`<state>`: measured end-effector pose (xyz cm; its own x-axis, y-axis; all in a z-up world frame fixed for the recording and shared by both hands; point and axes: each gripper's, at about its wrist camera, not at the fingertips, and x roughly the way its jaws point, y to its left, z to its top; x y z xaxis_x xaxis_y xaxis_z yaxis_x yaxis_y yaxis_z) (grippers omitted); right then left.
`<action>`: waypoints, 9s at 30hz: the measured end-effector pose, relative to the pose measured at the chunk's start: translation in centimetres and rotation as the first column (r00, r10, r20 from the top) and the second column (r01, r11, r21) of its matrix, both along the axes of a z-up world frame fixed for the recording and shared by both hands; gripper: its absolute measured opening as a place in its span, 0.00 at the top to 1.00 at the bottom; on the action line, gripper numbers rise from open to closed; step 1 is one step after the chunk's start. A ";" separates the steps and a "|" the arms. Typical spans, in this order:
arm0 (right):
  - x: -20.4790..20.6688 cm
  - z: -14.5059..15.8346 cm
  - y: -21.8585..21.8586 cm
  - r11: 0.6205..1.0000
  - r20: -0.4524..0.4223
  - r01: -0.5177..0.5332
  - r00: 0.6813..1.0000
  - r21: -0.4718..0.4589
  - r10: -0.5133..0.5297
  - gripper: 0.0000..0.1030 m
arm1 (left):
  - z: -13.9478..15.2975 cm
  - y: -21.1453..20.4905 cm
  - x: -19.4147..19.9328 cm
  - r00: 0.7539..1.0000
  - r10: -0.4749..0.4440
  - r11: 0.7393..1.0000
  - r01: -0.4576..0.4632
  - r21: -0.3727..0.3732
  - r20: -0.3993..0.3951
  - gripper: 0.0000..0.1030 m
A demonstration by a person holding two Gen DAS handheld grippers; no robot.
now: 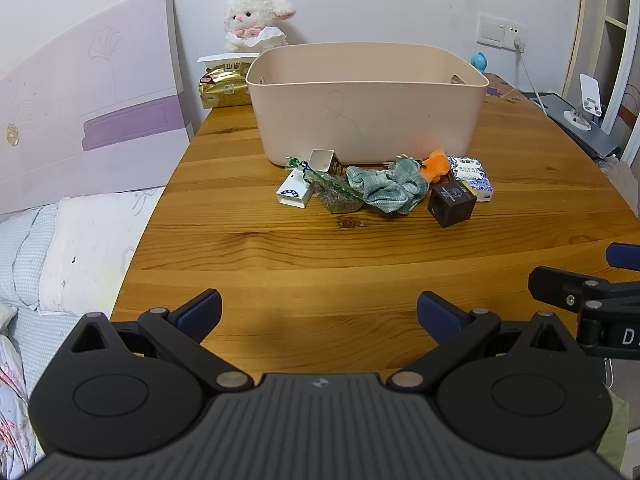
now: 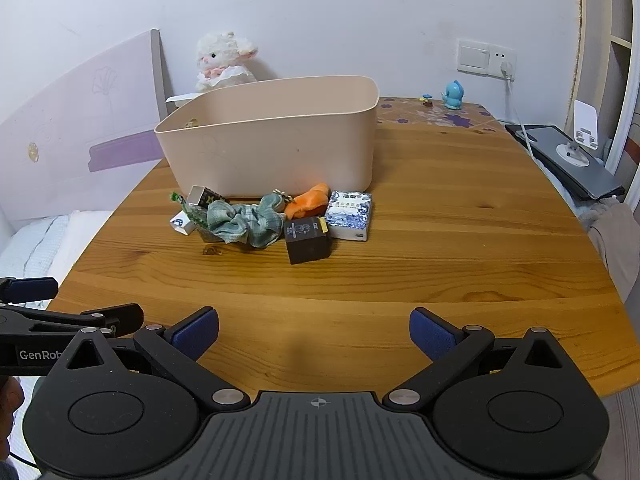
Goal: Organize objects
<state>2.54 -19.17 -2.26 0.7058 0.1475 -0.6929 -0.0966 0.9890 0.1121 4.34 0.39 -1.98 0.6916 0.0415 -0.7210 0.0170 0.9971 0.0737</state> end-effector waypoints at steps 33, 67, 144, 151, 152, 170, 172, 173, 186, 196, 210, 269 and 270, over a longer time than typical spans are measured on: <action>6.4 -2.4 0.9 0.999 -0.057 -0.035 0.998 -0.026 0.034 0.10 | -1.6 2.1 5.1 0.999 -0.032 0.999 0.031 -0.027 -0.033 0.03; 15.4 -6.5 3.1 0.993 -0.105 -0.083 0.992 -0.086 0.074 0.43 | -7.1 5.4 16.3 0.988 -0.148 0.989 0.148 -0.006 -0.047 0.21; 24.7 5.8 0.6 0.992 0.141 -0.085 0.985 -0.096 0.098 0.06 | 0.6 -1.8 26.0 0.994 -0.090 0.996 0.090 0.016 0.060 0.19; 20.2 8.1 0.0 0.994 0.185 -0.064 0.980 -0.089 0.079 0.00 | 3.3 -1.2 22.4 0.990 -0.068 0.998 0.069 -0.004 0.121 0.14; 19.7 8.3 -0.1 0.994 0.183 -0.064 0.980 -0.085 0.079 0.00 | 3.6 -1.2 21.9 0.990 -0.066 0.998 0.067 -0.003 0.126 0.14; 13.0 5.7 -0.9 0.991 0.106 -0.066 0.991 -0.117 0.078 0.00 | 2.8 0.1 12.7 0.992 -0.037 0.999 0.035 0.023 0.120 0.09; 12.7 4.8 -0.9 0.990 0.083 -0.070 0.993 -0.126 0.081 0.00 | 2.1 0.2 12.1 0.994 -0.038 0.999 0.036 0.025 0.106 0.09; 12.6 4.3 -0.9 0.989 0.071 -0.071 0.994 -0.130 0.081 0.00 | 1.8 0.3 11.9 0.994 -0.041 0.999 0.039 0.028 0.098 0.09; 13.2 -2.2 -1.6 0.990 -0.100 -0.069 0.993 -0.121 0.057 0.00 | -4.6 1.3 11.5 0.997 -0.044 0.999 0.046 0.015 -0.070 0.09; 15.1 -4.9 -0.9 0.989 -0.152 -0.077 0.987 -0.127 0.057 0.00 | -6.2 1.9 12.6 0.995 -0.040 0.998 0.035 -0.052 -0.090 0.09; 18.0 -6.3 0.2 0.990 -0.112 -0.059 0.993 -0.128 0.044 0.00 | -6.9 2.1 15.7 0.996 -0.033 0.996 0.025 -0.091 -0.077 0.14; 14.5 10.1 -1.0 0.990 0.329 -0.034 0.941 -0.139 0.079 0.58 | 4.8 0.5 12.1 0.953 -0.115 0.993 0.116 0.016 0.279 0.65; 15.1 10.1 -0.9 0.990 0.330 -0.034 0.941 -0.139 0.079 0.58 | 4.8 0.4 12.8 0.954 -0.116 0.993 0.116 0.016 0.276 0.65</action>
<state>17.66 -20.02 7.81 0.8928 0.1187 -0.4345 -0.1625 0.9846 -0.0650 17.15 0.77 2.81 0.8638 -0.0511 -0.5012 0.1119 0.9895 0.0919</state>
